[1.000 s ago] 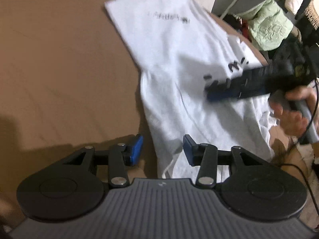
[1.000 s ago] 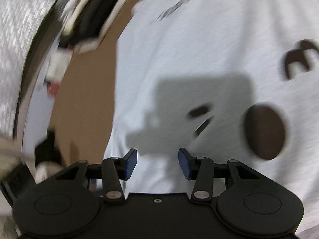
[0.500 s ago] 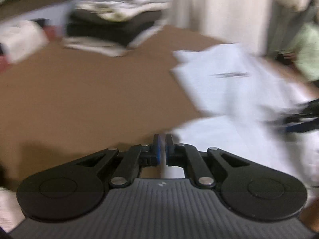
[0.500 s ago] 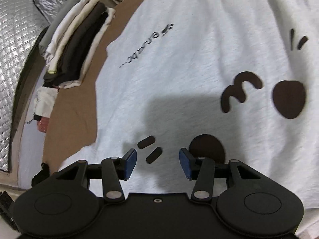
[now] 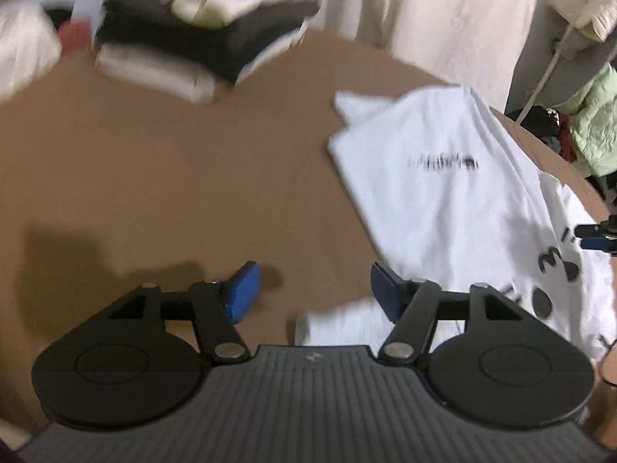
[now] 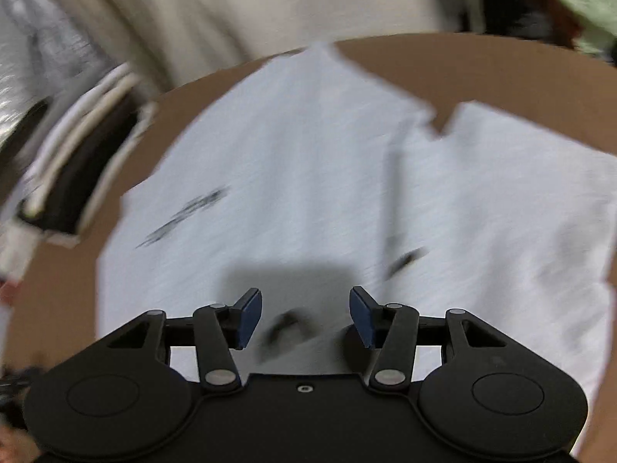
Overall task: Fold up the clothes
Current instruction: 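Grasp the T-shirt side with the left gripper and fold it over the body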
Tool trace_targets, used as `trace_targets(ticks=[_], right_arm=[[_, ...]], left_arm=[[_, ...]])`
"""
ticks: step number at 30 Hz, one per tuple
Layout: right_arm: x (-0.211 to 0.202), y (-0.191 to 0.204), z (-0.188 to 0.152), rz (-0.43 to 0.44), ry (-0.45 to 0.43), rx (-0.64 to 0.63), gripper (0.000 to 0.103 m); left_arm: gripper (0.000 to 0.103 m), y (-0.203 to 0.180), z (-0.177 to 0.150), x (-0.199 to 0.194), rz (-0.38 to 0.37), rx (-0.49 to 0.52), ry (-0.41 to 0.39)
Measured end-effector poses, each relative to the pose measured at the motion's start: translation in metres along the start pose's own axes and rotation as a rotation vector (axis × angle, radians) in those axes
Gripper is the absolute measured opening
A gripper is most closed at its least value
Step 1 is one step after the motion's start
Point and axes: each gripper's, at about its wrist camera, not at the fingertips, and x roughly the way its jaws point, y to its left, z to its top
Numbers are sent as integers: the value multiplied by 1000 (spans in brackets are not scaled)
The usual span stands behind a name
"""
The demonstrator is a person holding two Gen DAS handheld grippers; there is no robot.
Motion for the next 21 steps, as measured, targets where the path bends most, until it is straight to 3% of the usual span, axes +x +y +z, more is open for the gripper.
trace_targets(ticks=[2, 4, 7, 12, 14, 19, 21], right_arm=[[4, -16, 6, -23, -13, 57, 56], [7, -29, 14, -13, -17, 96, 56], [10, -30, 27, -42, -41, 49, 56], [0, -47, 38, -223, -209, 88, 56], [-5, -65, 39, -277, -257, 144, 56], [-10, -113, 42, -237, -265, 290, 56], [-11, -125, 41, -235, -262, 308, 56]], left_arm=[[64, -11, 24, 8, 2, 95, -38], [63, -16, 50, 24, -29, 118, -61], [62, -10, 95, 64, -126, 45, -72], [62, -9, 146, 147, -84, -27, -38], [63, -7, 157, 184, -105, -83, 16], [63, -9, 161, 251, -129, -206, 141], [63, -11, 161, 261, -120, -214, 120]])
